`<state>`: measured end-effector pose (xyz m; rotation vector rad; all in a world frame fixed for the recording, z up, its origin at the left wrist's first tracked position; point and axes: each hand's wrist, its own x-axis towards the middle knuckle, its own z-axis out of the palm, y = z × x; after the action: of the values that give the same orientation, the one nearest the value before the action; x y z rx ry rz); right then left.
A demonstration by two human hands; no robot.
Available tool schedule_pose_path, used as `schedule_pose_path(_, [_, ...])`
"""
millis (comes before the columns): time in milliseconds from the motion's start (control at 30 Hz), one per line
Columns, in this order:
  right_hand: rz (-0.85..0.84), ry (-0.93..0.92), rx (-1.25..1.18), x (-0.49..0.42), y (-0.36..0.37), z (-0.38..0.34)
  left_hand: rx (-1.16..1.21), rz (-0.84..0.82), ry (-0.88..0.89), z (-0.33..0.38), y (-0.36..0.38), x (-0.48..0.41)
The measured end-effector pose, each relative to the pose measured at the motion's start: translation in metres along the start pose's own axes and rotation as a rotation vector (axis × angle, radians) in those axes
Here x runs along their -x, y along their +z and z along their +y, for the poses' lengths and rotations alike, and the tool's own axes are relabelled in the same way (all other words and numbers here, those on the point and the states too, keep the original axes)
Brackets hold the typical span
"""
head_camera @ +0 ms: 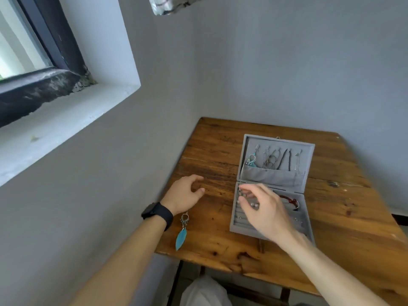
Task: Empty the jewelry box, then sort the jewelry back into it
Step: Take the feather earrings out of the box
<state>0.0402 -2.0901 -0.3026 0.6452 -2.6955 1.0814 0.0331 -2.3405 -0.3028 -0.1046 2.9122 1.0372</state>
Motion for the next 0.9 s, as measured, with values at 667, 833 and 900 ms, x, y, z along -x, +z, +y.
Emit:
schedule_pose_path(667, [0.157,0.554,-0.008,-0.132,-0.015,0.037,0.612,0.030,0.059,0.108,0.030,-0.127])
schedule_pose_path(833, [0.386,0.376,-0.026,-0.132,-0.030,0.029,0.530,0.123,0.121,0.103,0.037,-0.126])
schedule_pose_path(900, [0.432,0.248,-0.082,-0.130,-0.041,0.025,0.585,0.109,0.103,0.104,0.039,-0.124])
